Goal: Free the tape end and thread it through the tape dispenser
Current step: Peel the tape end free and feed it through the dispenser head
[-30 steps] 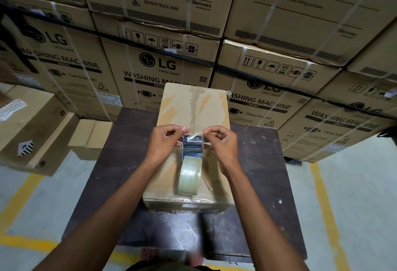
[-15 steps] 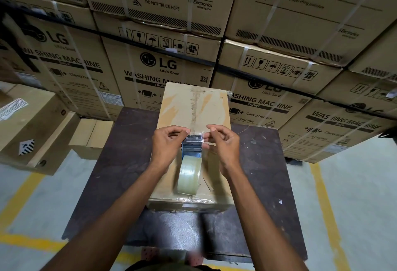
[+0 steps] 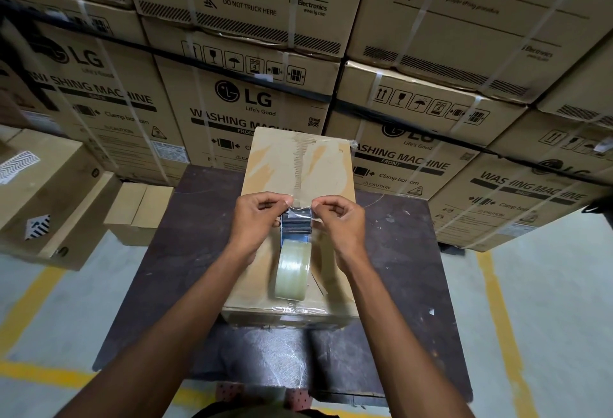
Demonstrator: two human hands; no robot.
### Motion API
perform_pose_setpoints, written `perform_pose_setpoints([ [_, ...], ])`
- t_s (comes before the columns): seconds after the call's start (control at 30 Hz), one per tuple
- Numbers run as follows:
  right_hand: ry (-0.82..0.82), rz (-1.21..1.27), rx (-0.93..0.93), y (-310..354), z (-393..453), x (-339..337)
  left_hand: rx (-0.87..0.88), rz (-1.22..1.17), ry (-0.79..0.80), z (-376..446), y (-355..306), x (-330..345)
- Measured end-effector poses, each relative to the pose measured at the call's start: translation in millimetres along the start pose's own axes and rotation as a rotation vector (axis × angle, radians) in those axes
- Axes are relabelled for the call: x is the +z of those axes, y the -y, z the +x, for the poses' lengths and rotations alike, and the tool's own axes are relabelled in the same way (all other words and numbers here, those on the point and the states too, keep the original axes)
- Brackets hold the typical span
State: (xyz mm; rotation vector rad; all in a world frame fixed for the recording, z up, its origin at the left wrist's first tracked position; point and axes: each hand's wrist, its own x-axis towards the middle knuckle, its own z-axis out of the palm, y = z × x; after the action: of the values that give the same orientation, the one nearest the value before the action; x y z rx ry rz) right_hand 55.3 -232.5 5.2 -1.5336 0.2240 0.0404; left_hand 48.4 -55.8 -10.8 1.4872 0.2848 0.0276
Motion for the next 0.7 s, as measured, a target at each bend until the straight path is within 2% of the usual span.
perform_pose_setpoints([
  [0.17, -0.009, 0.012, -0.004, -1.4, 0.3, 1.9, -0.073, -0.088, 0.05, 2.4, -4.6, -4.7],
  [0.7, 0.027, -0.014, -0.071, 0.8, 0.3, 2.4, 0.008, -0.051, 0.041, 2.3, -8.2, 1.6],
])
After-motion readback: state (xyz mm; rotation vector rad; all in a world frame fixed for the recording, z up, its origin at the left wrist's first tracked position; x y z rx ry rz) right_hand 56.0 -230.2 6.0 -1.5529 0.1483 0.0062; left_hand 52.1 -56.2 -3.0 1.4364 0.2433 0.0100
